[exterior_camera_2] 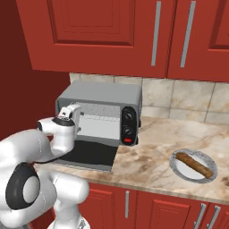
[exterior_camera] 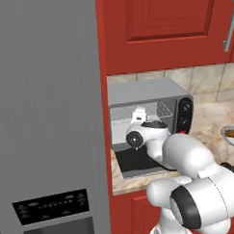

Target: Pull the toaster oven rack outwards. Pick up the baguette from the plate and place it on the toaster oven rack. Close the toaster oven door fully and set the temperature to the lowest setting.

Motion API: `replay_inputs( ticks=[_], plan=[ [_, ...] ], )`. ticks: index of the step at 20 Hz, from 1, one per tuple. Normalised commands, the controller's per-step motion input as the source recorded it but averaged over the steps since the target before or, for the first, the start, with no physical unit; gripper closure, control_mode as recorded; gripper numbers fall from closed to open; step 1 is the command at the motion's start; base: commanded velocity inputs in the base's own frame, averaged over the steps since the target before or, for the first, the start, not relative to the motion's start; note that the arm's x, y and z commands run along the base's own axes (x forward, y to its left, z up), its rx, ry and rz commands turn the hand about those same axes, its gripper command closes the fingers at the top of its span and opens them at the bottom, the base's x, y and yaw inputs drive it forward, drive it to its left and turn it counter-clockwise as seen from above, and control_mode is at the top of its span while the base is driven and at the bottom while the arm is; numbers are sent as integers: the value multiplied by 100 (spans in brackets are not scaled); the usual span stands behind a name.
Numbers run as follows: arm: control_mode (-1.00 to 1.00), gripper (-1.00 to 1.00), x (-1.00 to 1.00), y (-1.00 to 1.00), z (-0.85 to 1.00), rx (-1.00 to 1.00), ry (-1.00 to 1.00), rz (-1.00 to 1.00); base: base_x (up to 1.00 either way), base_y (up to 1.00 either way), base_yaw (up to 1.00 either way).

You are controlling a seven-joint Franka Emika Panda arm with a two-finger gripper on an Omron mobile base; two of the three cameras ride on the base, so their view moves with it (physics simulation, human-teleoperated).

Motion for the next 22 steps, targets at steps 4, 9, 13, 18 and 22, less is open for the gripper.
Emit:
replay_inputs(
  ticks=[4,9,13,18,22],
  plan=[
    [-100,-100,24,0,-9,-1,0,4,0,0,0],
    [-100,-100,22,0,-17,-3,0,4,0,0,0],
    [-100,-100,17,0,-25,-3,0,4,0,0,0],
    [-100,-100,14,0,-23,-2,0,4,0,0,0],
    [-100,-100,14,0,-14,0,0,3,0,0,0]
  ],
)
